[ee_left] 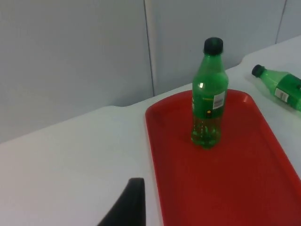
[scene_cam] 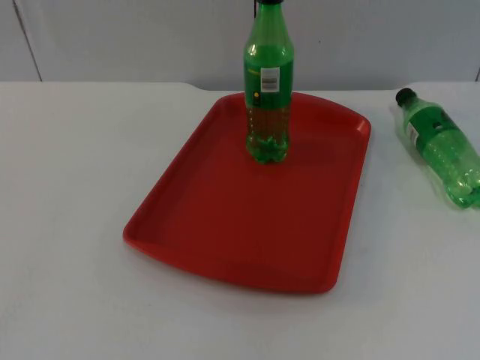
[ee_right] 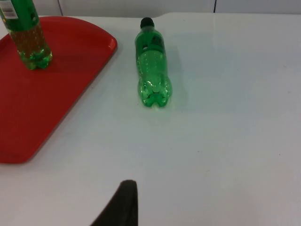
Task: Place the bottle upright on the tray.
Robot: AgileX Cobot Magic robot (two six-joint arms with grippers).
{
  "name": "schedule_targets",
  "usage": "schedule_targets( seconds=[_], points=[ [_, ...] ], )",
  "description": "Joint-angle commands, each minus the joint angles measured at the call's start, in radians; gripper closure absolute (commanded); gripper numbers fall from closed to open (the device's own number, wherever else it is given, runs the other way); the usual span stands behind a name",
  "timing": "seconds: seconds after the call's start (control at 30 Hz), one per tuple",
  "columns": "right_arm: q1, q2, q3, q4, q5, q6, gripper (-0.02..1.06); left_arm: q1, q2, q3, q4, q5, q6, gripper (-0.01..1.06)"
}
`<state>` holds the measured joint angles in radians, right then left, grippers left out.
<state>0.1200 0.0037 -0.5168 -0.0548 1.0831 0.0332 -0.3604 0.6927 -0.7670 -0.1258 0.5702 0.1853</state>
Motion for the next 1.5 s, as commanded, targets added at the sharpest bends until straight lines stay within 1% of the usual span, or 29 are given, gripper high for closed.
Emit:
schedule_targets(
  seconds=[0.0, 0.23, 0.33, 0.6, 0.63, 0.77, 0.93, 1.07, 1.1, 1.13, 1.17, 1.23, 1.27, 1.3, 1.47],
  points=[
    [-0.007, -0.004, 0.001, 0.001, -0.006, -0.003, -0.01, 0.001, -0.033, 0.023, -0.023, -0.001, -0.009, 0.02],
    [-0.007, -0.004, 0.001, 0.001, -0.006, -0.003, -0.01, 0.001, -0.111, 0.065, -0.054, 0.011, -0.010, 0.02],
    [-0.007, -0.004, 0.001, 0.001, -0.006, -0.003, -0.01, 0.001, -0.162, 0.108, -0.058, 0.038, -0.010, 0.02],
    [-0.007, -0.004, 0.001, 0.001, -0.006, -0.003, -0.01, 0.001, -0.341, 0.257, -0.069, 0.038, -0.016, 0.02],
    [-0.007, -0.004, 0.001, 0.001, -0.006, -0.003, -0.01, 0.001, -0.341, 0.257, -0.069, 0.038, -0.016, 0.02],
    [-0.007, -0.004, 0.001, 0.001, -0.006, -0.003, -0.01, 0.001, -0.470, 0.293, -0.069, 0.050, -0.063, 0.02],
    [-0.007, -0.004, 0.001, 0.001, -0.006, -0.003, -0.01, 0.001, -0.551, 0.293, -0.066, 0.067, -0.063, 0.02],
    [-0.007, -0.004, 0.001, 0.001, -0.006, -0.003, -0.01, 0.001, -0.649, 0.293, -0.054, 0.152, -0.063, 0.02],
    [-0.007, -0.004, 0.001, 0.001, -0.006, -0.003, -0.01, 0.001, -0.649, 0.293, -0.054, 0.152, -0.063, 0.02],
    [-0.007, -0.004, 0.001, 0.001, -0.006, -0.003, -0.01, 0.001, -0.672, 0.293, -0.045, 0.173, -0.065, 0.02],
    [-0.007, -0.004, 0.001, 0.001, -0.006, -0.003, -0.01, 0.001, -0.693, 0.293, -0.024, 0.206, -0.084, 0.02],
    [-0.007, -0.004, 0.001, 0.001, -0.006, -0.003, -0.01, 0.001, -0.693, 0.291, 0.013, 0.245, -0.131, 0.02],
    [-0.007, -0.004, 0.001, 0.001, -0.006, -0.003, -0.01, 0.001, -0.693, 0.291, 0.013, 0.245, -0.131, 0.02],
    [-0.007, -0.004, 0.001, 0.001, -0.006, -0.003, -0.01, 0.001, -0.693, 0.289, 0.039, 0.271, -0.149, 0.02],
    [-0.007, -0.004, 0.001, 0.001, -0.006, -0.003, -0.01, 0.001, -0.693, 0.289, 0.061, 0.273, -0.156, 0.02]
  ],
)
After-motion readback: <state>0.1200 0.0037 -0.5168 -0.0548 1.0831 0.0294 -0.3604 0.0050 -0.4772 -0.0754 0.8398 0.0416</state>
